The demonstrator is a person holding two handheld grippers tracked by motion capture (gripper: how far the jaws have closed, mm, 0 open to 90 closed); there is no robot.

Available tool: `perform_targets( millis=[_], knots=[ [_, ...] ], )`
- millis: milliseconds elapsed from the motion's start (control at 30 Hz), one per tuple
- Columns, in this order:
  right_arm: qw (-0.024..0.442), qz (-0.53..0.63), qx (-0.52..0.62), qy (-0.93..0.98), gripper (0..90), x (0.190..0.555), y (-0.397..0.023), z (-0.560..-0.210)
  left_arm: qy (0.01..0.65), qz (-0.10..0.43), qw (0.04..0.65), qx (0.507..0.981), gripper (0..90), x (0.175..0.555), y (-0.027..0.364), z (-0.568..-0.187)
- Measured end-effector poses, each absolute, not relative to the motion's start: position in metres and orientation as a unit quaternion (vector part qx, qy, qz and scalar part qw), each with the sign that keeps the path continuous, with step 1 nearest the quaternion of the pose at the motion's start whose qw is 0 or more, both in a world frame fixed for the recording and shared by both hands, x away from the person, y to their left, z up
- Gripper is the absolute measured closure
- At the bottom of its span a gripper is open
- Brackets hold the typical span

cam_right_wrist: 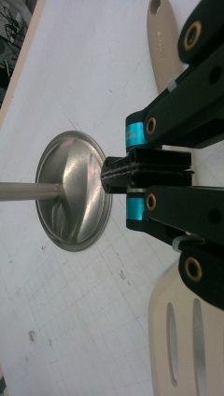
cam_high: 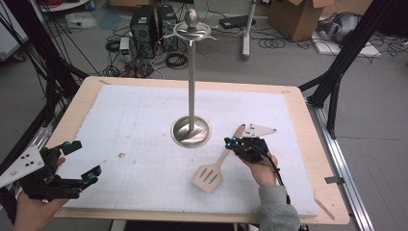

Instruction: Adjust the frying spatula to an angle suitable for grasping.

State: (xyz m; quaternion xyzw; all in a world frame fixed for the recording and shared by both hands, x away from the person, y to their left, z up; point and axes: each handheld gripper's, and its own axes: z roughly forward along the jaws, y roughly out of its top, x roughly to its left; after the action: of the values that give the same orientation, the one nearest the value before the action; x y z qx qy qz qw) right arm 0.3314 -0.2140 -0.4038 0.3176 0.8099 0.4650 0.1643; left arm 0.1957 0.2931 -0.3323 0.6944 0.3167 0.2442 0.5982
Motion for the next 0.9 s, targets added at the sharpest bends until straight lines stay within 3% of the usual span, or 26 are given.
perform_targets(
  millis=[900],
  knots=[
    [0.134, 0.397, 0.336, 0.844, 90.0, 0.354, -0.189, -0.437, 0.336, 0.258, 0.584, 0.692, 1.8, 0.192, 0.298, -0.342]
  ],
)
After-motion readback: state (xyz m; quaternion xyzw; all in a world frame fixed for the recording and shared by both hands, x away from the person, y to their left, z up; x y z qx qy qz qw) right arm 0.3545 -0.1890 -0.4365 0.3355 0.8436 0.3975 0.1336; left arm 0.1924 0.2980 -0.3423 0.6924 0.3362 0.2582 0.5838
